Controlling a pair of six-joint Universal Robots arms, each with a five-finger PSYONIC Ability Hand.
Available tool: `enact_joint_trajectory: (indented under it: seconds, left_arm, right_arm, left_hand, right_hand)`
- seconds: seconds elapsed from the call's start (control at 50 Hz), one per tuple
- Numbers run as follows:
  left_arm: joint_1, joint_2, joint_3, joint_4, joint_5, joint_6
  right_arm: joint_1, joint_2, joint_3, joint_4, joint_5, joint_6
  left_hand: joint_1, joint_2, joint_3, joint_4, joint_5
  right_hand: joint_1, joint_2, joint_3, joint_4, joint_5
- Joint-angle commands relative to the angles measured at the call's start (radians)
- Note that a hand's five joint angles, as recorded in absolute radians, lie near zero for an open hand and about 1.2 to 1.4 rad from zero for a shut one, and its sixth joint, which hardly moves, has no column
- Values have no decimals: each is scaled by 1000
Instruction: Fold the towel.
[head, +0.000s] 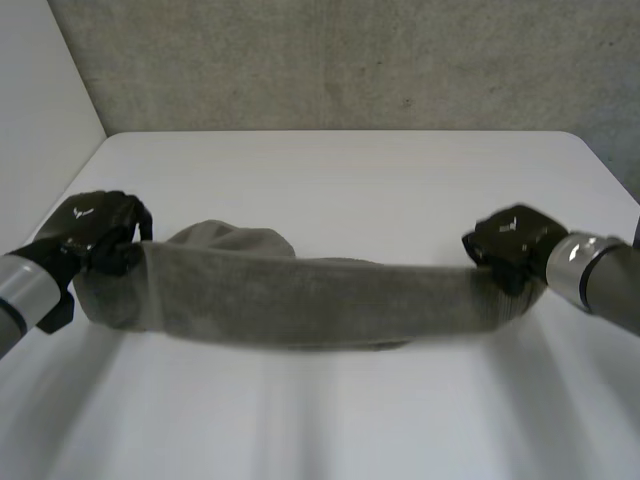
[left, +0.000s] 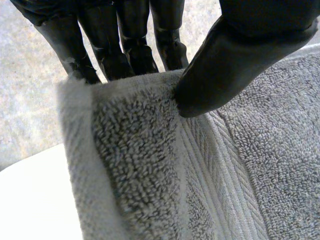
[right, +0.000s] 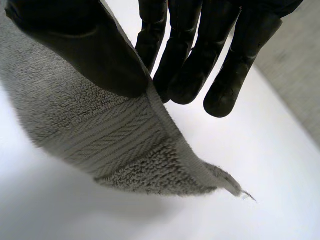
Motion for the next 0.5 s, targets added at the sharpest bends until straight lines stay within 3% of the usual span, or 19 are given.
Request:
enact_joint_trajectory:
  seconds: [0.02, 0.06, 0.08, 0.1, 0.12, 0.16, 0.22, 0.34, 0.4, 0.44, 0.5]
  left_arm:
    - [-106, -125, 317, -9, -41, -17]
    - [-188, -185, 571, -29, -134, -50]
    - [-189, -185, 573, -29, -134, -50]
    - [-219, -196, 702, -42, -194, -72]
    - [-220, -196, 703, -43, -194, -72]
    - [-246, -190, 923, -50, -277, -112]
    - [-247, -182, 1043, -47, -297, -174]
    - [-246, -185, 1048, -35, -292, -236]
    - [-244, -193, 952, -38, -288, -233]
    - [-238, -190, 775, -1, -241, -222]
    - [-232, -189, 682, 43, -204, -205]
  right_arm:
    - [34, 23, -251, -48, -56, 43]
    - [59, 60, -445, -169, -53, 107]
    - [59, 60, -446, -169, -53, 107]
    - [60, 60, -533, -241, -39, 157]
    - [60, 60, -534, -242, -39, 158]
    - [60, 35, -648, -353, -25, 278]
    - [53, 18, -679, -399, -37, 363]
    - [51, 23, -610, -369, -41, 362]
    - [51, 23, -511, -338, -44, 313]
    - [49, 25, -402, -331, -42, 214]
    - [49, 26, -346, -331, -39, 156]
  left_hand:
    - [118, 71, 60, 45, 76]
    - [118, 71, 60, 45, 76]
    - [118, 71, 60, 45, 76]
    - [118, 71, 60, 45, 76]
    - [118, 71, 60, 45, 76]
    - [118, 71, 60, 45, 76]
    - [118, 71, 60, 45, 76]
    - [118, 71, 60, 45, 76]
    - [118, 71, 60, 45, 76]
    - [118, 71, 60, 45, 76]
    - [118, 71, 60, 45, 76]
  right_hand:
    - [68, 89, 67, 69, 50]
    - [68, 89, 67, 69, 50]
    - [68, 89, 67, 69, 50]
    - [68, 89, 67, 69, 50]
    - [68, 89, 67, 69, 50]
    - [68, 89, 67, 69, 50]
    - [68, 89, 67, 69, 50]
    - [68, 89, 67, 69, 50]
    - [68, 89, 67, 69, 50]
    - [68, 89, 67, 69, 50]
    - [68, 89, 67, 69, 50]
